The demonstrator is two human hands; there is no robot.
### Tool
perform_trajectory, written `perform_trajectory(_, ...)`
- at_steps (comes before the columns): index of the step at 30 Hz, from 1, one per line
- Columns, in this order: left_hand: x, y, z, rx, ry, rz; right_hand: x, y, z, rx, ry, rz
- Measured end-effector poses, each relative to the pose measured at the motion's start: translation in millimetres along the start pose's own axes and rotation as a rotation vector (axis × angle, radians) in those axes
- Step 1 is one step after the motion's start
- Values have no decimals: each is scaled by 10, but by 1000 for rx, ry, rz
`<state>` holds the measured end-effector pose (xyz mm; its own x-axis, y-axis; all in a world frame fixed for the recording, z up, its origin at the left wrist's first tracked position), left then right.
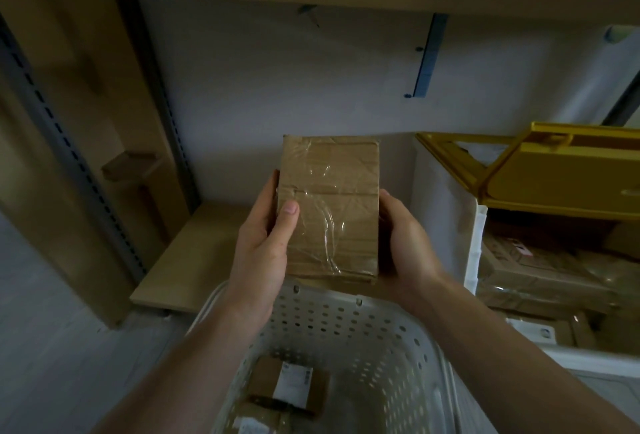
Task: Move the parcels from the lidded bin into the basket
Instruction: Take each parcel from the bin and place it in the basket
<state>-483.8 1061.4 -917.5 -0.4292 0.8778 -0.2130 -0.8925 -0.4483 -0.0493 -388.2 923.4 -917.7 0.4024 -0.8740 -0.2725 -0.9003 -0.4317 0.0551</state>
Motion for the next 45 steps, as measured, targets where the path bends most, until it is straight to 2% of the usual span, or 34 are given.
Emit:
perform_trajectory(9, -80, -5, -55, -45, -126, 90, 10, 18, -11, 27, 48, 35)
perform_trajectory(17, -52, -50, -47, -85, -228, 353, -31, 74, -73, 350, 175, 4)
perform_trajectory(21, -95, -13, -24, 45, -38, 176, -81, 116, -95, 533, 226, -9)
perform_trajectory(25, -84, -11, -37, 159, 86, 52, -86, 140, -148, 622, 235, -38)
perform_trajectory(27, -81, -29, -52, 183, 125, 41, -83, 136, -150, 597, 204, -46)
perform_trajectory(31, -120, -36, -78, 172, 193, 22, -104, 130, -91, 324, 110, -103)
perform_trajectory(33, -130, -38, -92, 170, 183, 24, -104, 114, -70, 256, 104, -119)
perform_trajectory(41, -139, -42, -126, 176, 189, 21, -64, 77, -67, 200, 82, -116)
perform_trajectory(45, -147, -37, -106, 172, 202, 23, -51, 50, -26, 128, 102, -171)
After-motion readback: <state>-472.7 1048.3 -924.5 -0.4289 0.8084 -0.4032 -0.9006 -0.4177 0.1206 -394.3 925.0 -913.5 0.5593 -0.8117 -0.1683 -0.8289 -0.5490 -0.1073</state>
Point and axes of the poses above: each hand's wrist, its own y-axis away from the middle knuckle, its own x-axis out of the back of the hand, z = x × y, the point moved 1 cm from there along -y, towards the middle knuckle, and after that the axes turned 12 degrees about x, right-handed, at the moved point
